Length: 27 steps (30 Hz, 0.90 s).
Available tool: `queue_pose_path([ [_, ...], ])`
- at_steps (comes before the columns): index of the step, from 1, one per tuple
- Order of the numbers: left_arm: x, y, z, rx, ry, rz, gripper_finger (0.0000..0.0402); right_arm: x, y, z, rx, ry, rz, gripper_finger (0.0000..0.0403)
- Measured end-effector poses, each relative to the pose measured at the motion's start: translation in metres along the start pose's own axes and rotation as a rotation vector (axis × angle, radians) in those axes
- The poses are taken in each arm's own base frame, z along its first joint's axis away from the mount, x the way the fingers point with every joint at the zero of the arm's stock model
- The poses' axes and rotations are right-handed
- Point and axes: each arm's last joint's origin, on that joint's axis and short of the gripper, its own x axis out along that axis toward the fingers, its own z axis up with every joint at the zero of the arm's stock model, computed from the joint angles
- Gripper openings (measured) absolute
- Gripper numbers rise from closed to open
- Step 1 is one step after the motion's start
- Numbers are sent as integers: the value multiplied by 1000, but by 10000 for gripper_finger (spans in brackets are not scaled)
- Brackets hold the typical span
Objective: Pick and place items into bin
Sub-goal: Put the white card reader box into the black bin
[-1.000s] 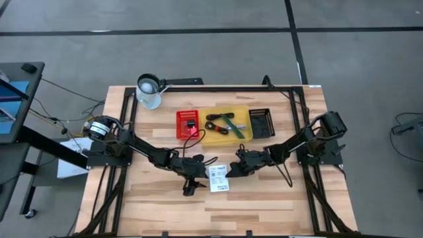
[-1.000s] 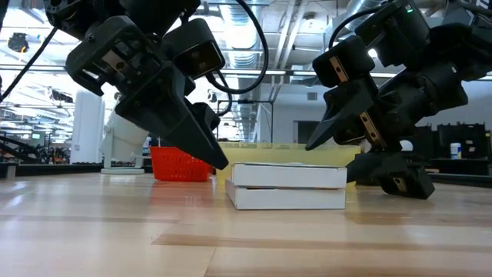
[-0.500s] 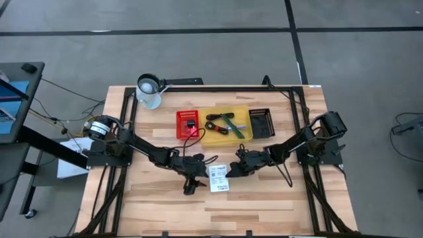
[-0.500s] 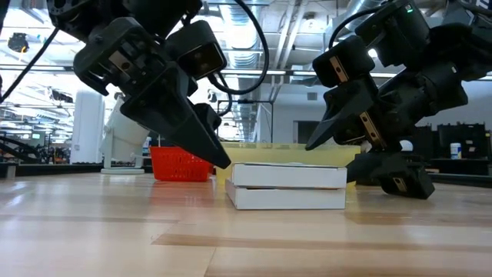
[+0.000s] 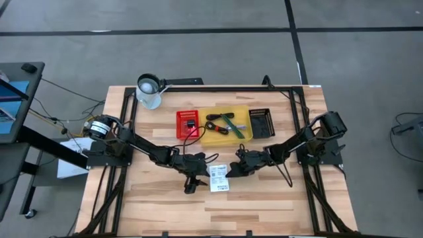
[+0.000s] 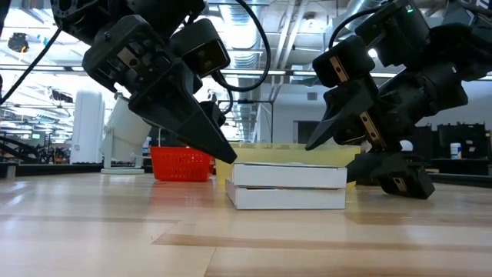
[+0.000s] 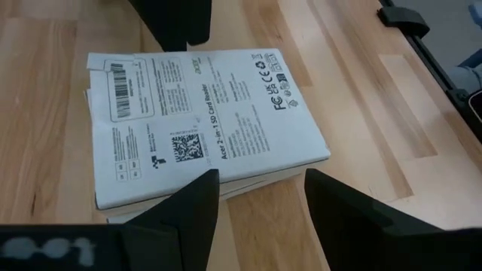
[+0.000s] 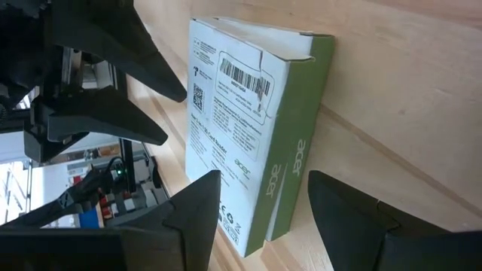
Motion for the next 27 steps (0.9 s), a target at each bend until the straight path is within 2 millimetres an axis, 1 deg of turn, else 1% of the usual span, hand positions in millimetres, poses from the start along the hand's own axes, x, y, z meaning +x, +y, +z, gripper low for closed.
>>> queue_pose_path([
  [6,0,0,0,0,4,0,187,0,0,0,0,-1,0,196],
  [12,0,0,-6,-26,65,10,187,0,0,0,0,-1,0,196],
  [27,0,1,-5,-22,46,7,187,0,0,4,-1,-13,3,196],
])
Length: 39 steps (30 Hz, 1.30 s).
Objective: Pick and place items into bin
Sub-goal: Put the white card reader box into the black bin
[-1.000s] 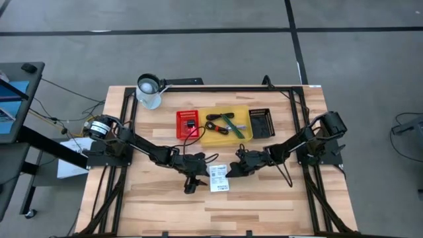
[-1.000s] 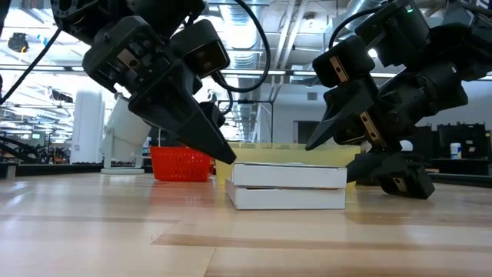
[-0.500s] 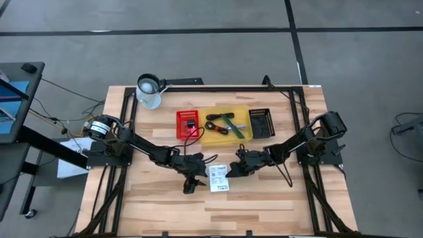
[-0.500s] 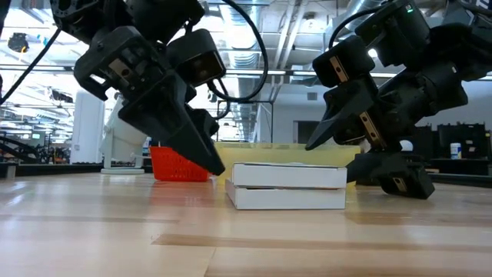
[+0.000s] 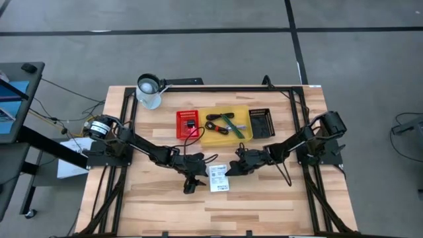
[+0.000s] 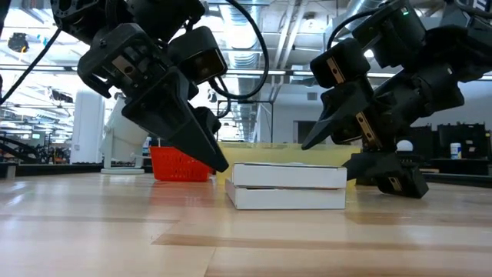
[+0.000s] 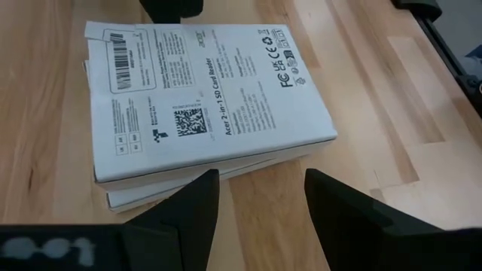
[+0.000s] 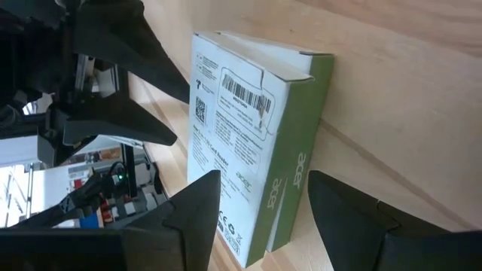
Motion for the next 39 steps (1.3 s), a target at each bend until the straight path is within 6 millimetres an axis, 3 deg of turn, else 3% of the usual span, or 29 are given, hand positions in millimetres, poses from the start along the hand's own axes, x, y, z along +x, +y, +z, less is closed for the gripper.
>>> queue_pose_path([
  [35,0,2,5,32,-41,-17,187,7,11,3,-48,18,-32,196],
  [39,4,4,-2,9,6,-24,187,7,11,3,-50,19,-29,196],
])
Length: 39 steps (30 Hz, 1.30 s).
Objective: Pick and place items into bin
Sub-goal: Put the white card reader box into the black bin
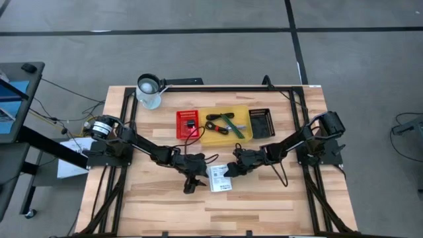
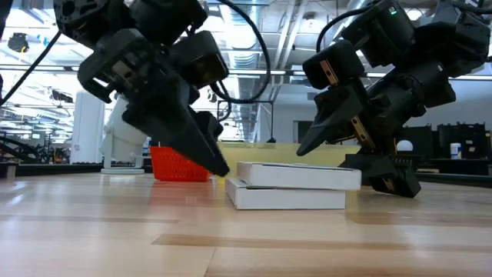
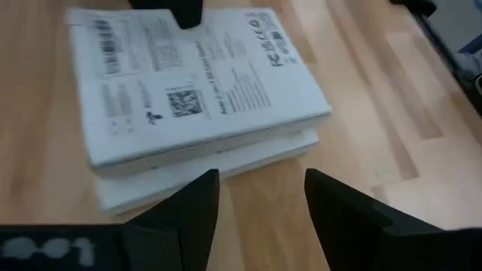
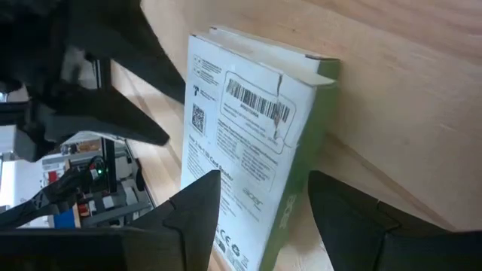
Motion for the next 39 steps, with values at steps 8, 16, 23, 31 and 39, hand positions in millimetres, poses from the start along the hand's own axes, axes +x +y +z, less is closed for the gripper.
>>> queue_pose_path([
  [8,15,2,0,-20,39,-39,187,0,0,0,-13,4,1,196],
  [16,19,2,7,4,75,-27,187,0,0,0,-22,7,1,196],
  [23,19,2,8,-1,97,-21,187,0,0,-1,-39,12,4,196],
  [31,18,3,4,-32,139,-12,187,0,0,0,-39,12,1,196],
  [39,15,2,5,-35,144,-12,187,0,0,-1,-39,13,-1,196],
])
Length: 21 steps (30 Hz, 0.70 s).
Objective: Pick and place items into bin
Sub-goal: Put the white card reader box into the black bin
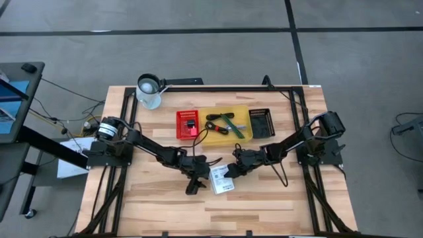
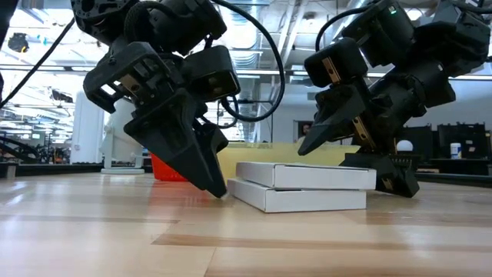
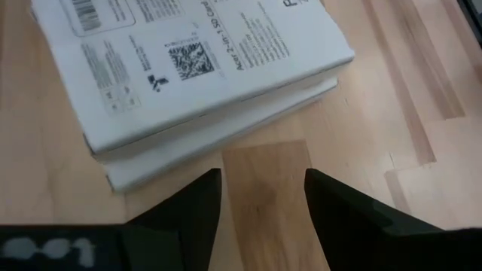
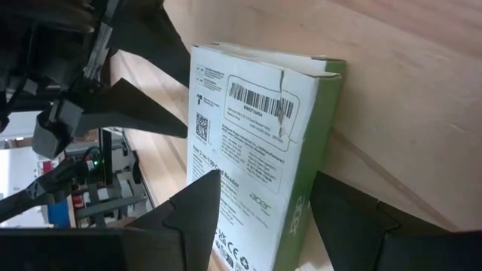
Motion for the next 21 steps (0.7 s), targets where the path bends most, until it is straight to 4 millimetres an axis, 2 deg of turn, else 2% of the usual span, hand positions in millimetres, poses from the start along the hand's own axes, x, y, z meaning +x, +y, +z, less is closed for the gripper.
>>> queue_pose_path([
  [12,-4,-3,11,69,-102,-19,187,0,-1,0,-7,3,-8,196],
  [21,-6,4,15,78,-130,-5,187,0,-1,0,-25,3,-8,196],
])
